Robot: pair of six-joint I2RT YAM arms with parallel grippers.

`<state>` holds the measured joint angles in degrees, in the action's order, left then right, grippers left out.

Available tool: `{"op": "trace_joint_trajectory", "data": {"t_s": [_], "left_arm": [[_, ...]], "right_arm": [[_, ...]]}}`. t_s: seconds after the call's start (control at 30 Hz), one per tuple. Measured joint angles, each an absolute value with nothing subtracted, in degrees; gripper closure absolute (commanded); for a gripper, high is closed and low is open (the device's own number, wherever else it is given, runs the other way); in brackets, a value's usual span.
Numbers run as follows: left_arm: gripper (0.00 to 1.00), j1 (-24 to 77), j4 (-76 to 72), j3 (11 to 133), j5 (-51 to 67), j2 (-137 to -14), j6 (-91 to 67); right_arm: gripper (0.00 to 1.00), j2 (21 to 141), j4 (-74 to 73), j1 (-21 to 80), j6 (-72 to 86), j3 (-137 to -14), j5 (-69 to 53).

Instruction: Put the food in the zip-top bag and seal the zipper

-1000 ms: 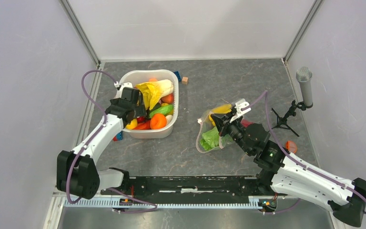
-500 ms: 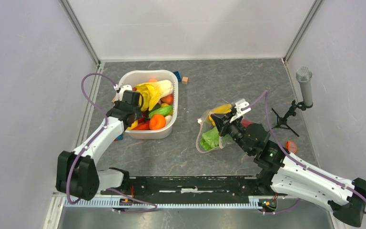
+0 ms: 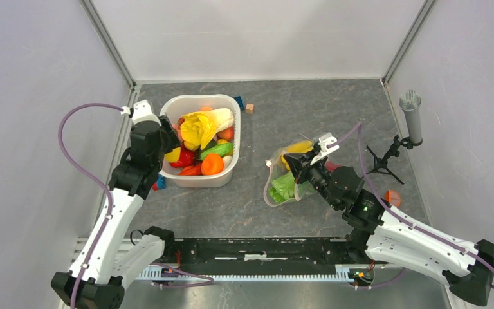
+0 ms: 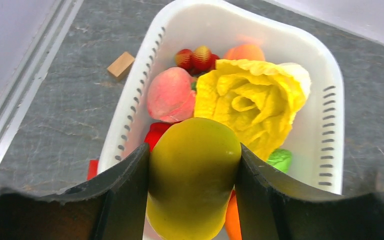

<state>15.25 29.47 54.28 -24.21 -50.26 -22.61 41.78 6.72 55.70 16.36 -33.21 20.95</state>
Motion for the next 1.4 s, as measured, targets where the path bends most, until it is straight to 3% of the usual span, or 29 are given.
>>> {"op": "trace_joint_trajectory", "data": {"t_s": [0.33,0.53,0.77,1.07,1.4], "left_arm": [[0.7,15.25,27.81,55.53,-7.51,-47.75,-24.05],[0.7,15.27,13.52,51.33,7.77,-43.9,-30.57],[0.7,15.66,2.59,46.92,16.4,-42.46,-35.88],[0.71,18.15,-11.14,44.01,20.99,-40.88,-41.56],[0.71,39.7,-22.06,42.04,13.56,-45.08,-38.87]], "right_arm": [[0.97,42.37,7.27,55.68,20.18,-32.86,21.71],[0.98,46.24,7.31,55.7,22.83,-34.59,21.54],[0.98,50.33,9.78,55.64,25.36,-38.04,21.41],[0.98,52.31,12.86,55.64,28.25,-40.4,20.97],[0.97,52.34,12.99,55.64,30.85,-41.76,21.26]]}}
